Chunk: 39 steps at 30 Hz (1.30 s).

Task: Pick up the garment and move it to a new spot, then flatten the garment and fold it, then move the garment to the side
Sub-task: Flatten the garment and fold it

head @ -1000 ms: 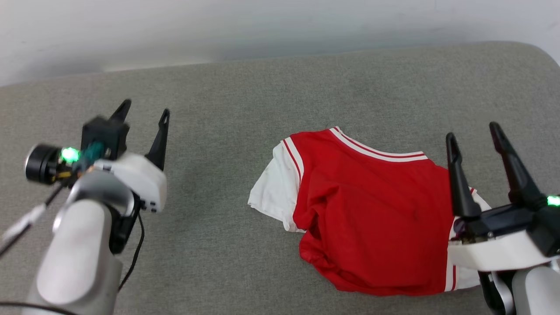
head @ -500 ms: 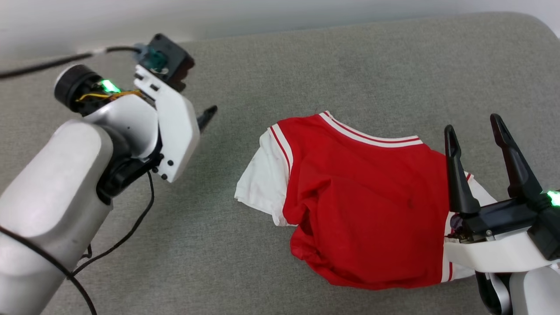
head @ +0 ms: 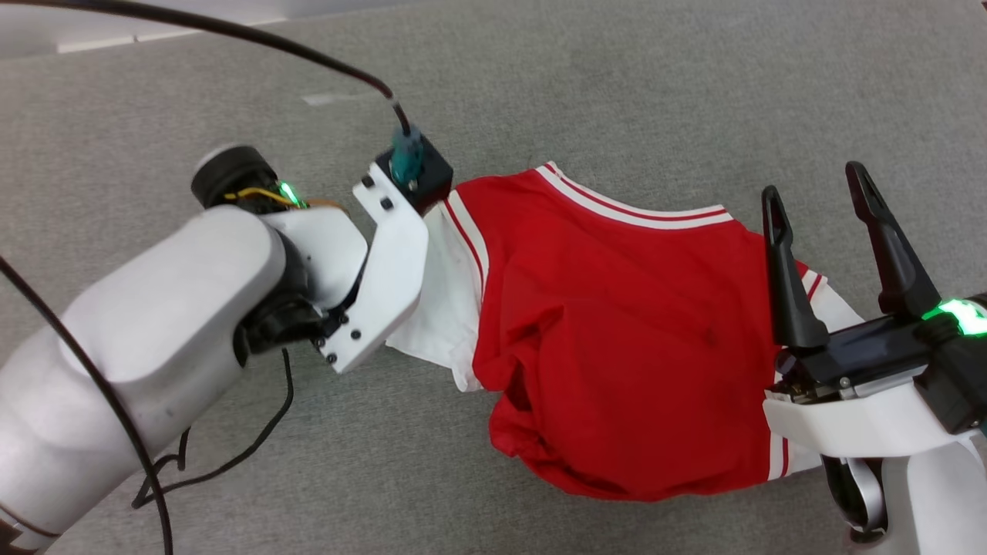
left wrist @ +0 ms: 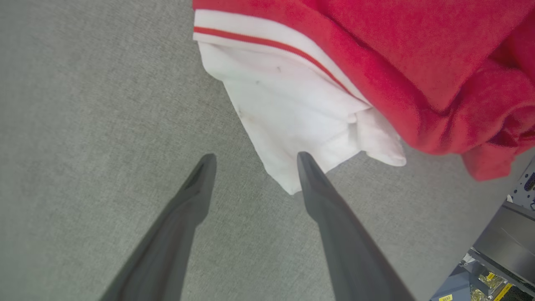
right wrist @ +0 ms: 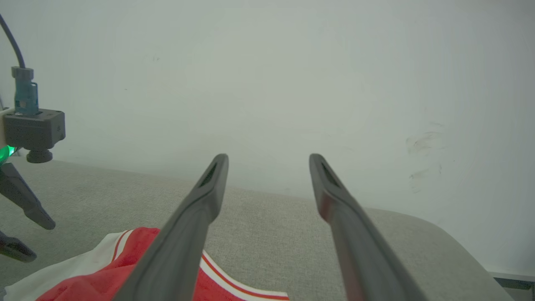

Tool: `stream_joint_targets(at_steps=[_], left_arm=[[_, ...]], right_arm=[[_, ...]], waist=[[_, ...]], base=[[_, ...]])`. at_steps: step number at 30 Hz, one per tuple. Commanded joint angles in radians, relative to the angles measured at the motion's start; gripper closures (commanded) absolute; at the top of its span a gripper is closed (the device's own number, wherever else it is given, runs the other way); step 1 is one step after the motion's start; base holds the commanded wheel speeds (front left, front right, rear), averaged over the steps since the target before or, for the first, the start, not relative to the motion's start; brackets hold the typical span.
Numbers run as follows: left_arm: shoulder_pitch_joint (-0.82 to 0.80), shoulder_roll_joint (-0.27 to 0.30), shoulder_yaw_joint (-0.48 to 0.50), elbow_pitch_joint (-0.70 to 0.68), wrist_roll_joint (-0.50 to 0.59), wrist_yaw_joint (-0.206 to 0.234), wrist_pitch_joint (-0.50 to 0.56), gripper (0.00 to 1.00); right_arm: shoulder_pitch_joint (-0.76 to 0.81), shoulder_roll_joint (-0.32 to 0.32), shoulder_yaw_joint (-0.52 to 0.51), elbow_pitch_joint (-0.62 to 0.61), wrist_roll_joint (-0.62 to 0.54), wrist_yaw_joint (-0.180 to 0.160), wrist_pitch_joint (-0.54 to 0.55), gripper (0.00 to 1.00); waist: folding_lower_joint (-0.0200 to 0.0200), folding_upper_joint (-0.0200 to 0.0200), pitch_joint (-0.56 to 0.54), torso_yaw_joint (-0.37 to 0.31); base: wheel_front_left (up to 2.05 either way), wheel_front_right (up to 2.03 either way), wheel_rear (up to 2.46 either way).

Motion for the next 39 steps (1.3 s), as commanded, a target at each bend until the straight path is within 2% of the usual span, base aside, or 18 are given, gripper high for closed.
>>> stream_joint_targets(at_steps=[1,5,10,12,16,21,23,24,29,34,38,39], left_arm=[[-0.014,0.005,-0.024,0.01,-0.008,0.0,0.004,0.0],[-0.026,0.016,-0.122,0.041,-0.035,0.0,-0.007,0.0],[-0.001,0.006,-0.19,0.084,-0.042,0.0,-0.033,0.0],[0.008,0.002,-0.202,0.089,-0.032,0.0,-0.045,1.0],[0.001,0.002,-0.206,0.095,-0.027,0.0,-0.076,1.0],[-0.038,0.053,-0.199,0.094,-0.052,0.0,-0.127,1.0],[-0.045,0.089,-0.2,0.097,-0.067,0.0,-0.14,1.0],[-0.049,0.166,-0.199,0.113,-0.075,0.0,-0.153,1.0],[-0.023,0.256,-0.187,0.177,-0.098,0.009,-0.17,1.0],[0.015,0.285,-0.18,0.233,-0.119,0.036,-0.193,1.0],[0.059,0.265,-0.173,0.287,-0.14,0.065,-0.24,1.0],[0.062,0.261,-0.17,0.298,-0.136,0.071,-0.259,0.27]], right_arm=[[-0.017,0.006,0.004,0.001,0.0,-0.001,-0.002,0.0],[-0.033,0.011,0.01,0.008,0.001,-0.001,-0.002,0.0],[-0.039,0.02,0.012,0.018,0.002,-0.001,-0.002,0.0],[-0.04,0.021,0.011,0.022,-0.001,-0.001,-0.002,0.0],[-0.026,0.024,-0.004,0.032,-0.007,-0.001,-0.002,0.0],[-0.001,0.024,-0.016,0.048,-0.009,-0.001,-0.002,0.0],[0.008,0.024,-0.017,0.053,-0.007,-0.001,-0.002,0.0],[0.018,0.024,-0.017,0.057,-0.008,-0.001,-0.002,0.0],[0.017,0.019,-0.013,0.061,-0.007,-0.001,-0.002,0.0],[0.007,0.015,-0.011,0.065,-0.007,-0.001,-0.002,0.0],[0.007,0.019,-0.012,0.073,-0.014,-0.001,-0.002,0.0],[0.008,0.019,-0.013,0.075,-0.014,-0.001,-0.002,0.0]], waist=[[0.0,-0.0001,0.015,-0.013],[0.0,-0.0001,0.033,-0.027],[0.0,-0.0001,0.043,-0.036],[0.0,-0.0001,0.041,-0.035],[0.0,-0.0001,0.018,-0.017],[0.0,-0.0001,-0.03,0.022],[0.0,-0.0001,-0.047,0.036],[0.0,-0.0001,-0.06,0.05],[0.0,-0.0001,-0.06,0.056],[0.0,-0.0001,-0.045,0.045],[0.0,-0.0001,-0.036,0.038],[0.0,-0.0001,-0.036,0.038]], base=[[0.0,0.0,0.0],[0.0,0.0,0.0],[0.0,0.0,0.0],[0.0,0.0,0.0],[0.0,0.0,0.0],[0.0,0.0,0.0],[0.0,0.0,0.0],[0.0,0.0,0.0],[0.0,0.0,0.0],[0.0,0.0,0.0],[0.0,0.0,0.0],[0.0,0.0,0.0]])
